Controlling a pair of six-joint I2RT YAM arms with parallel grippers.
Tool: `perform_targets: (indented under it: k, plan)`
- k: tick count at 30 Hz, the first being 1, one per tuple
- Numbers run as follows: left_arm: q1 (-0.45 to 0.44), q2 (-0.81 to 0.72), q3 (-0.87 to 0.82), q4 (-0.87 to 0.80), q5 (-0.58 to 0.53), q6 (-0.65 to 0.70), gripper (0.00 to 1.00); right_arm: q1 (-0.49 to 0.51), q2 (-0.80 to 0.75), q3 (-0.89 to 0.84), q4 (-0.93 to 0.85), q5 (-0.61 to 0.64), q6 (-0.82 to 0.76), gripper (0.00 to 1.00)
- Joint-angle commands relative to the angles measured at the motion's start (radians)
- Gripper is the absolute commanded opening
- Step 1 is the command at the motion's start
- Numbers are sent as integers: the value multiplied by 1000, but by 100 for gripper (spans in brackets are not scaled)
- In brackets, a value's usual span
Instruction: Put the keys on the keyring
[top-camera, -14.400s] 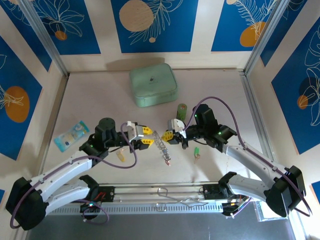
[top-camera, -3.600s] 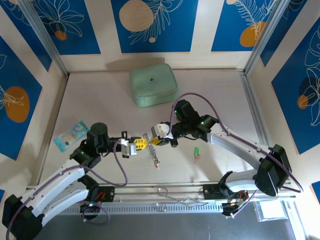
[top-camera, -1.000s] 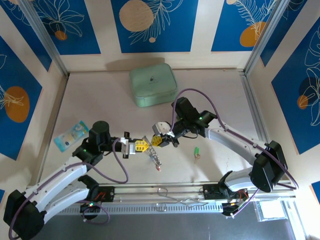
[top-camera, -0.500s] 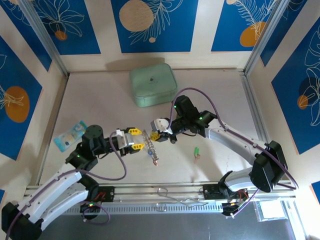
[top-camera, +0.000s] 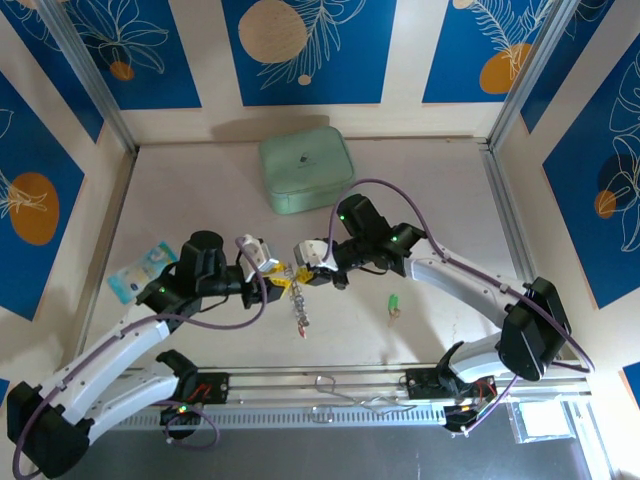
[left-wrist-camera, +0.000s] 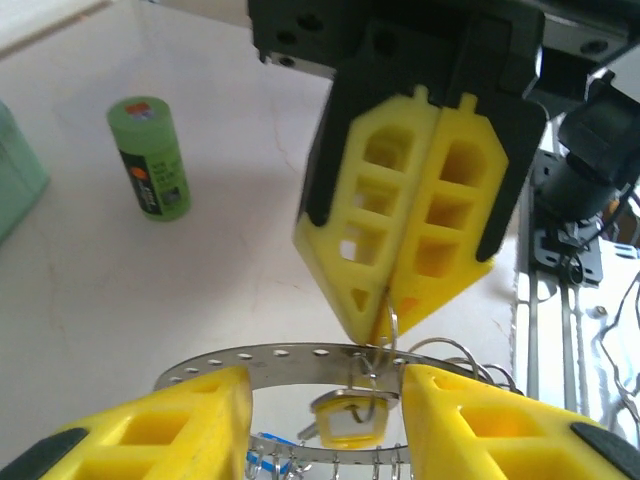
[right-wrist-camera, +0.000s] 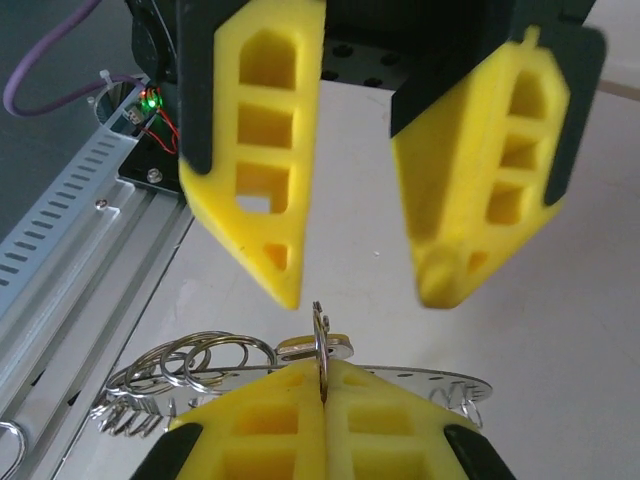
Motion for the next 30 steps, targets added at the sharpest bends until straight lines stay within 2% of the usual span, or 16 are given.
perform_targets:
  k: [1, 6, 22, 24, 26, 30]
  plan:
    - [-7, 16, 27, -8, 76, -8, 41, 10, 5, 40, -3, 0, 18, 0]
    - [-8, 26, 18, 25, 103, 2, 35, 18, 18, 51, -5, 6, 25, 0]
    - [-10, 18, 8, 59, 92, 75, 17, 22, 50, 72, -29, -12, 18, 0]
    - [-11, 14, 3, 59, 68, 90, 18, 23, 50, 72, -29, -15, 18, 0]
    - [-11, 11, 4, 44, 45, 108, 23, 23, 50, 72, -31, -14, 18, 0]
    - [-11, -1, 5, 34, 49, 130, 28, 22, 50, 72, -37, -4, 13, 0]
